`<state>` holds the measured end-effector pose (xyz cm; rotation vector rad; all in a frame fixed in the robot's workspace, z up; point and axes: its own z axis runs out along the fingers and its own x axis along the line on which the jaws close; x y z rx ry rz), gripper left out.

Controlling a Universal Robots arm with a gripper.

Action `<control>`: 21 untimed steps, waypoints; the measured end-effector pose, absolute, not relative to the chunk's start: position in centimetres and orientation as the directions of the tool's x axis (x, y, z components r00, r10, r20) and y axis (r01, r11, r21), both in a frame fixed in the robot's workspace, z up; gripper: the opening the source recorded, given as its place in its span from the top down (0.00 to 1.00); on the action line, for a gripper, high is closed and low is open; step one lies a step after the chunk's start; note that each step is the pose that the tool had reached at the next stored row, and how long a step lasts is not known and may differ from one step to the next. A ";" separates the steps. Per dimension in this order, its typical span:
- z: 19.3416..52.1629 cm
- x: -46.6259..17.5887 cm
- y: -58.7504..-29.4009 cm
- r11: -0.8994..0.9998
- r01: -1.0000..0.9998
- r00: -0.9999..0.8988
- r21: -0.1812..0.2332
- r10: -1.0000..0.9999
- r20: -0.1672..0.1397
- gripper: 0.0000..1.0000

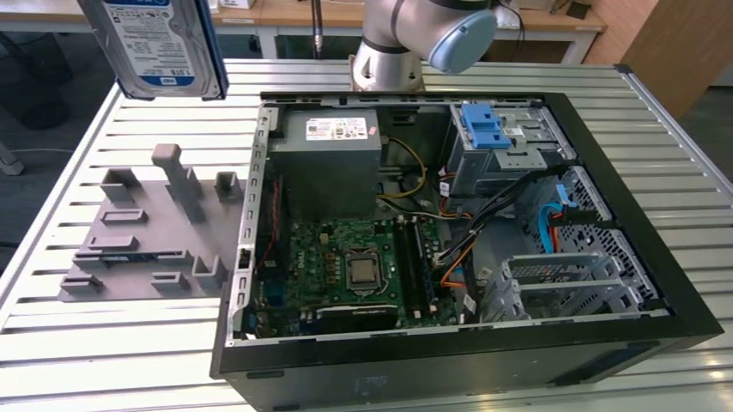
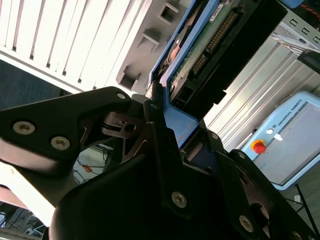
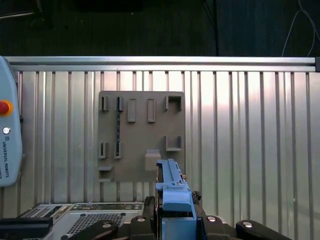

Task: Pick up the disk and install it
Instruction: 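Pick up the disk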

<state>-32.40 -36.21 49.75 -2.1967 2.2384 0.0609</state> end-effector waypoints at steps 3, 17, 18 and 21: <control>49.7 -32.2 -36.5 0.018 -1.000 -0.019 0.024 -0.999 -0.031 0.64; 49.7 -31.0 -37.8 0.018 -1.000 -0.019 0.025 -0.999 -0.031 0.64; 49.7 -30.9 -37.9 0.018 -1.000 -0.019 0.025 -0.999 -0.031 0.64; 49.7 -30.6 -38.2 0.018 -1.000 -0.019 0.025 -0.999 -0.031 0.64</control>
